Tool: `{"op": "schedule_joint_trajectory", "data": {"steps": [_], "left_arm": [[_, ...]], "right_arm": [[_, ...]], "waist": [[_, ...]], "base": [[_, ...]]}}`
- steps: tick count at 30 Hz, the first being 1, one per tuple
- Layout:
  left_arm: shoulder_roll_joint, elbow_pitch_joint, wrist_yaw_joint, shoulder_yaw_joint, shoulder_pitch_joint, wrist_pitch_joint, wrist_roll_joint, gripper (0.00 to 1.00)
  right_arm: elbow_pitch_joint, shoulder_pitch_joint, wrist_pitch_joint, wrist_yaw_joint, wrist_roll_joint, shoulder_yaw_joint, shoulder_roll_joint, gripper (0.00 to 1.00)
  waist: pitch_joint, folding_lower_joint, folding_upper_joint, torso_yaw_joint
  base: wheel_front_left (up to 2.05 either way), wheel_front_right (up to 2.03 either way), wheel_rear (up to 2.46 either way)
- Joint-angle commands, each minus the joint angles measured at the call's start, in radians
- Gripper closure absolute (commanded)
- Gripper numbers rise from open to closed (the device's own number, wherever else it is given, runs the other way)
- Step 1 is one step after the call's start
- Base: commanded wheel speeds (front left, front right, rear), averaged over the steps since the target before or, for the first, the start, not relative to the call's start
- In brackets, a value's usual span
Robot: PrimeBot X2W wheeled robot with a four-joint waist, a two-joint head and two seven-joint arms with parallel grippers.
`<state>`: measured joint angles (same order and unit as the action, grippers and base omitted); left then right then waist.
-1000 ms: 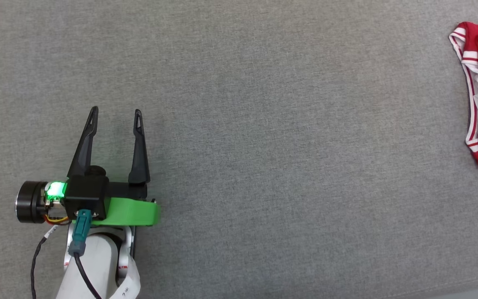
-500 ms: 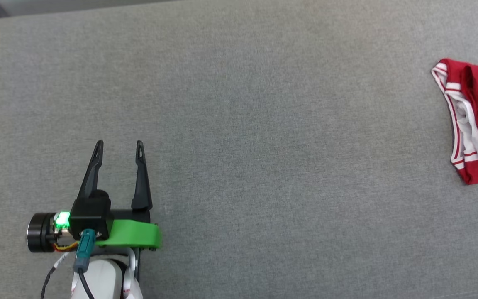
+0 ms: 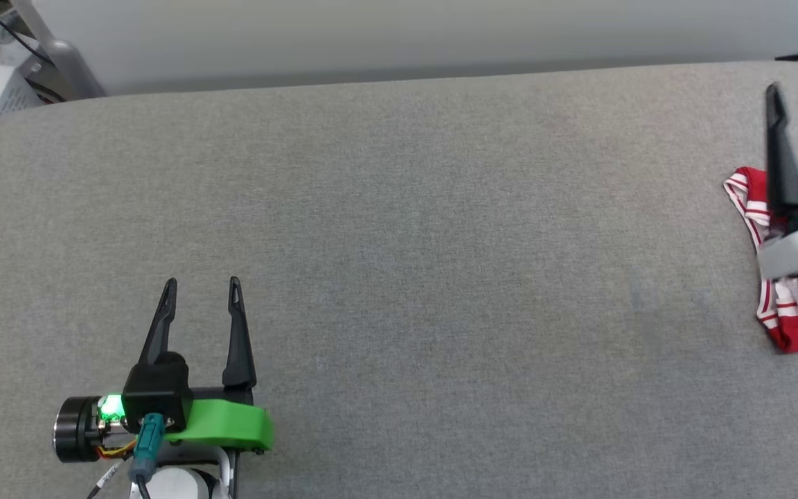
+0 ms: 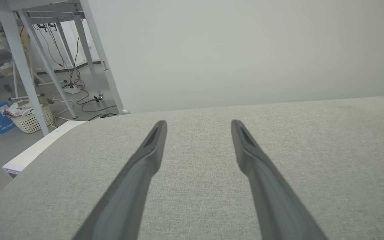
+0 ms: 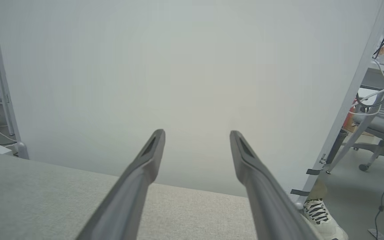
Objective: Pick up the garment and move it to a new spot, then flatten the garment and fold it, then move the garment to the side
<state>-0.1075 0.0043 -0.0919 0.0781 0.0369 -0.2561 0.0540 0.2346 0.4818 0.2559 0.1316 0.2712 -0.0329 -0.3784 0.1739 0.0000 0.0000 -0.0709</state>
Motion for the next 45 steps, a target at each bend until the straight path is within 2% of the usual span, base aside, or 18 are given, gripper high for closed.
{"op": "schedule_joint_trajectory", "data": {"steps": [1,4,10,20,30,31,45], "left_arm": [[0.003,0.003,0.0,-0.002,-0.016,-0.006,0.009,0.0],[0.006,0.009,0.003,0.001,-0.026,-0.006,0.009,0.0],[0.011,0.026,0.011,-0.003,-0.045,-0.006,0.019,0.0],[0.017,0.05,0.04,-0.007,-0.085,-0.006,0.042,0.0],[0.024,0.065,0.054,-0.006,-0.093,-0.006,0.046,0.0],[0.019,0.064,0.05,-0.005,-0.082,0.001,0.043,1.0],[0.022,0.056,0.054,-0.012,-0.077,0.028,0.033,1.0]], "right_arm": [[-0.036,-0.052,0.005,-0.001,-0.017,0.005,0.029,0.0],[-0.105,-0.151,0.006,-0.001,-0.037,-0.004,0.095,0.0],[-0.163,-0.352,0.006,-0.001,-0.047,-0.013,0.209,0.0],[-0.216,-0.535,0.006,-0.001,-0.068,0.032,0.271,0.0],[-0.244,-0.575,0.006,-0.001,-0.088,0.043,0.284,0.0],[-0.237,-0.563,0.001,0.0,-0.076,0.04,0.281,1.0],[-0.236,-0.555,-0.027,0.0,-0.096,0.039,0.286,1.0]], "waist": [[-0.043,0.0,0.0,0.037],[-0.066,0.0,0.0,0.053],[-0.107,0.0,0.0,0.08],[-0.15,0.0,0.0,0.097],[-0.151,0.0,0.0,0.095],[-0.152,0.0,0.0,0.095],[-0.154,0.0,0.0,0.092]], "base": [[0.0,0.0,0.0],[0.0,0.0,0.0],[0.0,0.0,0.0],[0.0,0.0,0.0],[0.0,0.0,0.0],[0.0,0.0,0.0],[0.0,0.0,0.0]]}}
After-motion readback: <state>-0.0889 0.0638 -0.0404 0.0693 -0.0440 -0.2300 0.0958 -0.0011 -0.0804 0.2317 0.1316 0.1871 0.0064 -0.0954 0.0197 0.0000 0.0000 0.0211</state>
